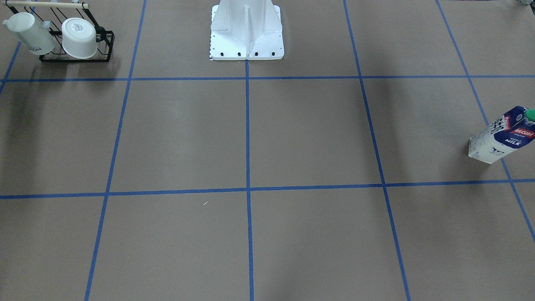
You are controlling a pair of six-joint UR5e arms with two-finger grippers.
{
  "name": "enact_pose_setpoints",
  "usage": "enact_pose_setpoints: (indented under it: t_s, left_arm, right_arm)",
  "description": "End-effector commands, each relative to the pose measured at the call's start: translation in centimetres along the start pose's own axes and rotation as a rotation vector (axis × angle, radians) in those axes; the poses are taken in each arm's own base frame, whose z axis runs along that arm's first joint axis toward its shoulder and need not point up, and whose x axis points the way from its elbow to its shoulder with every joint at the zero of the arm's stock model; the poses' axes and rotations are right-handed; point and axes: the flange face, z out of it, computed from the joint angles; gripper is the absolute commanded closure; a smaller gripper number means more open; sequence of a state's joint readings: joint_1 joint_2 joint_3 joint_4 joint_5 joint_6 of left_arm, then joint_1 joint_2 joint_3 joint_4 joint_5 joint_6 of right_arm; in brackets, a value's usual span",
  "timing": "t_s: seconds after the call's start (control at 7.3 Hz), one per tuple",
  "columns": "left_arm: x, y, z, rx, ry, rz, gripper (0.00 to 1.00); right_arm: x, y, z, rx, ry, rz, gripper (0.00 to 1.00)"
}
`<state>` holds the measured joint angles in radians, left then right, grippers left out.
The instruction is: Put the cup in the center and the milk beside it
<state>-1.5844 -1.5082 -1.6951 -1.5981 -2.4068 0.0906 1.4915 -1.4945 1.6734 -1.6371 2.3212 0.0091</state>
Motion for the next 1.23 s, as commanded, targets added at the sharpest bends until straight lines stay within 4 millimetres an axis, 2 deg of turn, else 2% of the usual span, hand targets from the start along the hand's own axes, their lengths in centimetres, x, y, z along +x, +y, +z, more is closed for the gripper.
enact_pose_setpoints:
  t_s: [0.0, 0.14, 0.27, 0.41, 0.55, 0.82, 1.1]
  left_arm:
    - [1.4, -1.2, -2.2, 0.048, -0.006, 0.022, 0.01]
    - [1.9, -1.9, -2.7, 0.061, -0.010, 0.037, 0.01]
    - [2.2, -2.4, -3.0, 0.067, -0.009, 0.044, 0.01]
    - [2.3, -2.8, -3.1, 0.069, -0.009, 0.046, 0.01]
    - [2.2, -2.6, -3.0, 0.067, -0.006, 0.044, 0.01]
    - [2.4, -2.7, -3.2, 0.071, -0.005, 0.048, 0.01]
    - [2.6, -2.7, -3.3, 0.075, -0.003, 0.054, 0.01]
  right_arm:
    - [-1.6, -1.4, -0.4, 0.010, 0.019, -0.022, 0.00]
    - [-0.9, -1.0, 0.2, -0.004, 0.027, -0.022, 0.00]
    - [-0.9, 0.5, 0.2, -0.003, 0.021, -0.027, 0.00]
    - [-0.1, 3.0, 1.1, -0.024, 0.014, 0.006, 0.00]
    - [-0.2, 4.0, 1.2, -0.029, -0.009, 0.011, 0.00]
    - [2.1, 9.0, 4.0, -0.023, -0.018, 0.003, 0.00]
    - [2.8, 13.3, 7.1, 0.012, -0.016, -0.001, 0.00]
